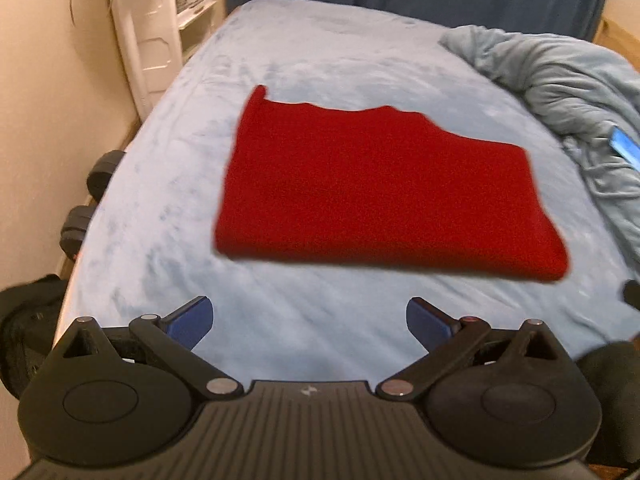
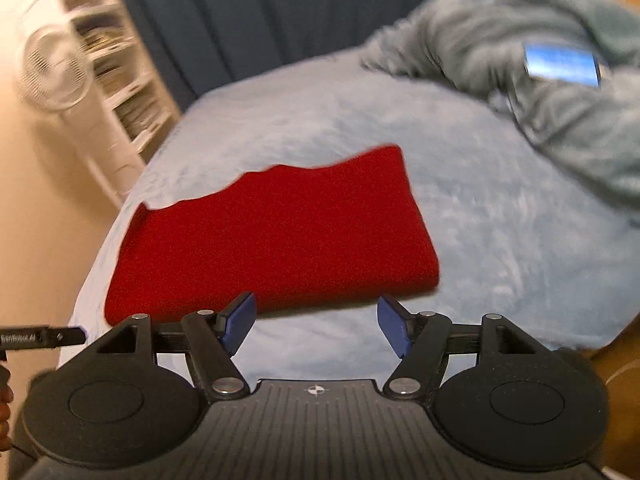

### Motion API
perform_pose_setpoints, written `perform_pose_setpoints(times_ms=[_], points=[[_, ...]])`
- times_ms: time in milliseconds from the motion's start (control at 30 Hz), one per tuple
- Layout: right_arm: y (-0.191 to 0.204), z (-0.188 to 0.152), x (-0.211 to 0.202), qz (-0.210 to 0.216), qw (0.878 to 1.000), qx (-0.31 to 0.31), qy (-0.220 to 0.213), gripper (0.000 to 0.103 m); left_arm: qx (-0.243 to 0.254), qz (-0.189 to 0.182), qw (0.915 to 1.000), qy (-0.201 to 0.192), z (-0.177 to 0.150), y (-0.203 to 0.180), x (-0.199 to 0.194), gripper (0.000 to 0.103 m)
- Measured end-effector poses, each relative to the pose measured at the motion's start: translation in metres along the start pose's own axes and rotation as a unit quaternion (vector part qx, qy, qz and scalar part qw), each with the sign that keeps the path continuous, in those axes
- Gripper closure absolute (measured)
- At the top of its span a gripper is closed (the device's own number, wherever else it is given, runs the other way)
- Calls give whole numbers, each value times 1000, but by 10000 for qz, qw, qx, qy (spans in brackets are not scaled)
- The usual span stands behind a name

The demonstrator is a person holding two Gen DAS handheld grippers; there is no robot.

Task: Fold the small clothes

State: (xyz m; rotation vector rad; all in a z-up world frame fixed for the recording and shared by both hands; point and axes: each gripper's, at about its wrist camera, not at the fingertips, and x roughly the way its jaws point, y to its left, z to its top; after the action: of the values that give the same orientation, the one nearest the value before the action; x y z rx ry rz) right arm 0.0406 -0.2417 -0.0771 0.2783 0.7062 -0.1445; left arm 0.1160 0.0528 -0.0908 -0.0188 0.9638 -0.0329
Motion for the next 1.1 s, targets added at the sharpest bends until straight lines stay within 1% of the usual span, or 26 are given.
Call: perform_pose_setpoints(times_ms=[67,167,333,633,1100], points=[[13,-6,-11,22,9998,-153,-122,34,18,-115,9999,-86,-12,-12,-12,0],[23,-11,-26,186,9995,-198,-154,34,153,-68,9995,-256,-26,-26,-27,0],[31,-16,-43,338,9990,-216,-197,34,95,-117,9989,-433,-36,-26,-46,0],[37,-25,-53,412,9988,-192,-164,34,114,0,9980,-626,-37,-22,-63,0],[37,-26,-51,433,9988,-188,-134,34,124,75,9975,-690,-35,-19,-65,0]])
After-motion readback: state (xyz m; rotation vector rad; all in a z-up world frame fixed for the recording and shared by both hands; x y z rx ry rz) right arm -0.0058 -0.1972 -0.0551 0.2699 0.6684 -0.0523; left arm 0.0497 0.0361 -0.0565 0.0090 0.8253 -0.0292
